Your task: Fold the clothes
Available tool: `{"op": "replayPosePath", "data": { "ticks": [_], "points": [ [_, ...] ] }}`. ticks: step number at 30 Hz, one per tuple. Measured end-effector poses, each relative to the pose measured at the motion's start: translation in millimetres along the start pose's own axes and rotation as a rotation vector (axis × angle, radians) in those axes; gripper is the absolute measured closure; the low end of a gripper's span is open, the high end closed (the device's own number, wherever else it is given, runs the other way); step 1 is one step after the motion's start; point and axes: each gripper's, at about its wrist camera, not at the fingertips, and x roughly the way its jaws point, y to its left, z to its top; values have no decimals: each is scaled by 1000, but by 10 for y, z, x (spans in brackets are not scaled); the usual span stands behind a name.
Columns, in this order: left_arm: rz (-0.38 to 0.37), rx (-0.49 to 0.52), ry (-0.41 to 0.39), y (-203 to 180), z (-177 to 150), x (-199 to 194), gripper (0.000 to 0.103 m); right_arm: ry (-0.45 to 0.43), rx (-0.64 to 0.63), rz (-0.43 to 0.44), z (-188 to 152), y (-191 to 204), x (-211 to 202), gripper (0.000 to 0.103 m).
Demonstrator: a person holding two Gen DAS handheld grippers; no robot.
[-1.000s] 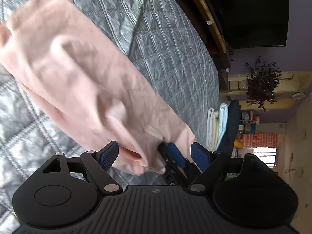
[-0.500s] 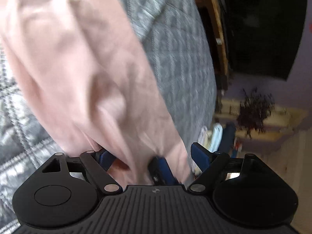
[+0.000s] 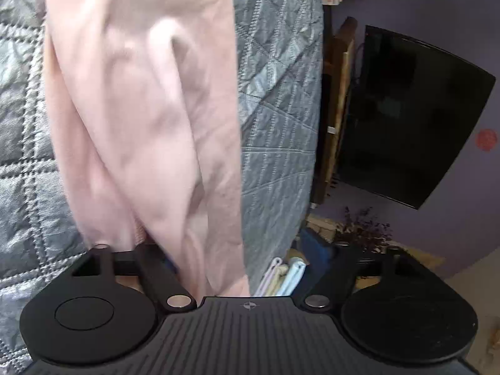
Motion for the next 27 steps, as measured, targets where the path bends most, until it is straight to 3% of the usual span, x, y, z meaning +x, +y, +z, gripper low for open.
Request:
{"op": "replayPosePath", "data": {
  "ticks": [5,10,12,19,27],
  "points": [
    [-6,-6,0,-45,2,-28,44,-101,-81,57,24,186,-148,71],
    [76,-15,-5,29,-7,-11,74,-35,-105,95,6,257,-41,71],
    [108,-32,-32,77,35,-50,75,11,-90,88,-10,219,26,69],
    [109,-59,-129,88,142,-288,96,6,-77,83,-42,173,45,68],
    [105,-25,-171,36,205,-351,98,3,-55,93,-36,200,72,67]
  ]
}}
